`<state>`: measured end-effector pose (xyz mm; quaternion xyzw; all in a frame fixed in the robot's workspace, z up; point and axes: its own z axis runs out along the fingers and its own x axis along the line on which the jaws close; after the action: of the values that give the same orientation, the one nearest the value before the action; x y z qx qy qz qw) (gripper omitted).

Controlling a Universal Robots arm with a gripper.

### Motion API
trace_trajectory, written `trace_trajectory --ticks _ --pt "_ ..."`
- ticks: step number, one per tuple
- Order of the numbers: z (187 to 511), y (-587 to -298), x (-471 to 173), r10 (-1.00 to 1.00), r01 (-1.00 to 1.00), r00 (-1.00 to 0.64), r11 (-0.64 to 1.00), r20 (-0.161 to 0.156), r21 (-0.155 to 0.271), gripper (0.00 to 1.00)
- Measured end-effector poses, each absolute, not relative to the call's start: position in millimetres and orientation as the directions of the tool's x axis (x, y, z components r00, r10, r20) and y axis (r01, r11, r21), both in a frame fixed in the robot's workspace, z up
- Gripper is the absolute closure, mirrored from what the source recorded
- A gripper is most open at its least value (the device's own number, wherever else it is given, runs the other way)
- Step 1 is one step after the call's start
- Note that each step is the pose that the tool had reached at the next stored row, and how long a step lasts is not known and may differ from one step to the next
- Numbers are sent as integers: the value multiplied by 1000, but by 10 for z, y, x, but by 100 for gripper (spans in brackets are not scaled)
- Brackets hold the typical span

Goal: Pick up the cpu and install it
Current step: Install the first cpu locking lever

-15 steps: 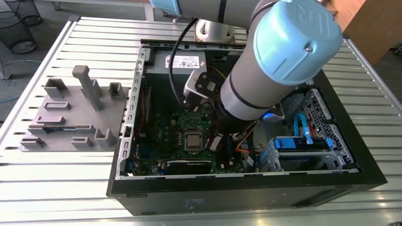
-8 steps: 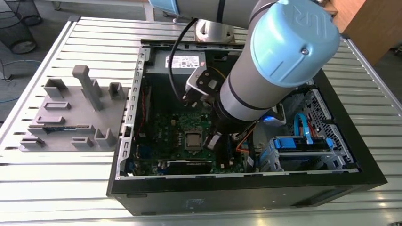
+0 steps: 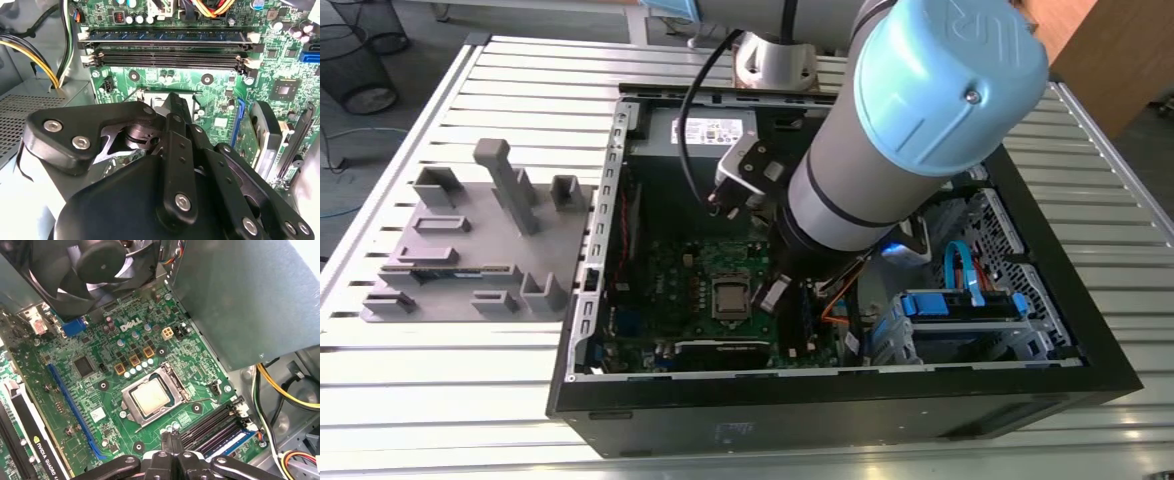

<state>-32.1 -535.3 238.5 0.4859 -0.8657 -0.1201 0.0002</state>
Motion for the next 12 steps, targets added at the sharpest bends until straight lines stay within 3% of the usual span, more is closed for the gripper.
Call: trace_trajectory --ticks 12 --pt "2559 -5342 -321 -839 -839 -531 502 -116 208 89"
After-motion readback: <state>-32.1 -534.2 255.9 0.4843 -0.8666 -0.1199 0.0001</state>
